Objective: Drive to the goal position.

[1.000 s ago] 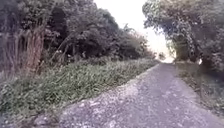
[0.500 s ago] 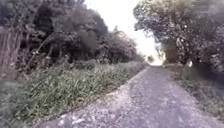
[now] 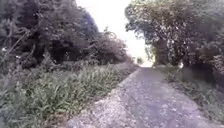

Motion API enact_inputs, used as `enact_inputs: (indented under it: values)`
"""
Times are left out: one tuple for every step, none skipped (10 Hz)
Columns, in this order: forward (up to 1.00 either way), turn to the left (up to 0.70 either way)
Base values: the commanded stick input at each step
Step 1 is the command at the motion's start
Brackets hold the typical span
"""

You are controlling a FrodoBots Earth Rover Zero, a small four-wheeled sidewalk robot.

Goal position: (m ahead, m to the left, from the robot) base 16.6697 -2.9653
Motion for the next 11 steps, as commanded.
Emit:
enact_inputs:
  values:
    - [0.70, 0.00]
    - [0.70, 0.00]
    - [0.70, -0.22]
    - [0.70, -0.34]
    - [0.70, -0.35]
    - [0.70, -0.35]
    - [0.70, -0.35]
    - [0.70, -0.35]
    - [0.70, -0.35]
    - [0.70, -0.35]
    - [0.70, -0.35]
